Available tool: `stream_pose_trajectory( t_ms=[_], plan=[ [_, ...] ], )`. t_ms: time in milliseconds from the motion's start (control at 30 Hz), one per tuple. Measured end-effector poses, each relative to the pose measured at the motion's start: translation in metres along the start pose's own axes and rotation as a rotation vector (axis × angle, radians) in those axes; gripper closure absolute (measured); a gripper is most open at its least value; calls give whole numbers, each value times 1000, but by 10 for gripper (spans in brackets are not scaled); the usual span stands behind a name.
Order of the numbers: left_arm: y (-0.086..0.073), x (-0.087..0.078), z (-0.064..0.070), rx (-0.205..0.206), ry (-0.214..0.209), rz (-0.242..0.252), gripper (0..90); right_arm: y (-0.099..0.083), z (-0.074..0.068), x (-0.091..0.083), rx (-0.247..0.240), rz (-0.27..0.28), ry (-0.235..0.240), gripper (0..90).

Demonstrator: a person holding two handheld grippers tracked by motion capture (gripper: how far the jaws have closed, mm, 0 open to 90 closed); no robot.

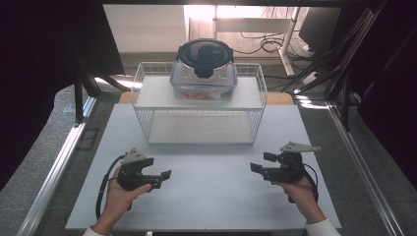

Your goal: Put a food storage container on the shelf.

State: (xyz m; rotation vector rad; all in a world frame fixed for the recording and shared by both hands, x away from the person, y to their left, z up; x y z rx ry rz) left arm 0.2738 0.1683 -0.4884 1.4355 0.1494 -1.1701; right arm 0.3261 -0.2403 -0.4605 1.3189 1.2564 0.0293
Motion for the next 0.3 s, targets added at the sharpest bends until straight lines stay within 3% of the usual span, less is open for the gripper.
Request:
stream_pose_trajectory(
  t_ms=[300],
  plan=[
    [3, 0, -6, -22, 9, 15, 170, -3, 4, -7, 5, 22, -20, 231]
  ],
)
Point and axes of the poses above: each handheld gripper's, and its own axes: x roughly forward along the jaws, y roughly out of its top, z roughly to its right, the point moved 3 cm from there along x, roughly forward along the jaws, and after that the axes turned 9 degrees about -z, right-handed, at the moved point
